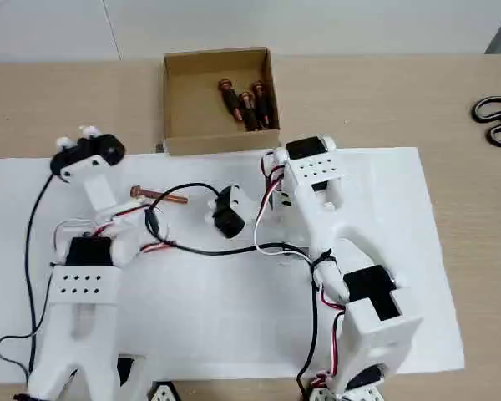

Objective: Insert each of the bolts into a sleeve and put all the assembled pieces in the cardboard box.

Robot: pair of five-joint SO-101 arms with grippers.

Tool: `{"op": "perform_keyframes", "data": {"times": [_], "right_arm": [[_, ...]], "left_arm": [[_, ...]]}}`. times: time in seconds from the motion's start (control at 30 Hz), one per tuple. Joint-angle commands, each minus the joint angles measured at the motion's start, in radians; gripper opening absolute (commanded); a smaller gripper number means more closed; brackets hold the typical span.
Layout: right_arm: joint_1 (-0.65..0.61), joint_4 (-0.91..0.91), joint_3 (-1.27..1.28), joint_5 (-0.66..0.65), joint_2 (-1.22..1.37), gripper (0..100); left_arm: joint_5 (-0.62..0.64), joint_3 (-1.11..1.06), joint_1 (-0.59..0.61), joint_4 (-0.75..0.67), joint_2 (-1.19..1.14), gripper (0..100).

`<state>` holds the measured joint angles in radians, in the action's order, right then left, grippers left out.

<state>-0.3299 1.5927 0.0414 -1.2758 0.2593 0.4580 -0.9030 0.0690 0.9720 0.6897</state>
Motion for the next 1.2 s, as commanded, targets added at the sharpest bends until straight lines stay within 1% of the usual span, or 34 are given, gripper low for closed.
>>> {"op": "perform_keyframes", "data": {"times": [0.0,0.53,0.7,0.83,0.9,1.03,1.1,1.17], "right_arm": [[0.015,-0.036,0.032,-0.009,-0.008,22.0],[0.033,-0.156,0.132,-0.009,-0.004,22.0],[0.033,-0.186,0.137,-0.009,0.045,22.0],[0.031,-0.217,0.137,-0.006,0.082,21.6],[0.031,-0.220,0.137,-0.005,0.090,18.0],[0.028,-0.220,0.135,-0.002,0.091,6.3],[0.031,-0.220,0.130,0.023,0.088,1.7],[0.033,-0.219,0.106,0.057,0.088,1.1]], "left_arm": [[0.000,0.062,0.011,-0.020,0.003,1],[0.002,0.061,0.006,-0.015,0.003,1],[0.003,0.056,0.011,-0.014,0.003,1],[0.003,0.059,0.009,0.014,0.003,1],[0.003,0.056,0.011,0.014,0.003,1],[0.003,0.056,0.012,0.014,0.003,1],[0.003,0.056,0.011,0.014,0.003,1],[0.003,0.056,0.009,0.012,0.003,1]]}}
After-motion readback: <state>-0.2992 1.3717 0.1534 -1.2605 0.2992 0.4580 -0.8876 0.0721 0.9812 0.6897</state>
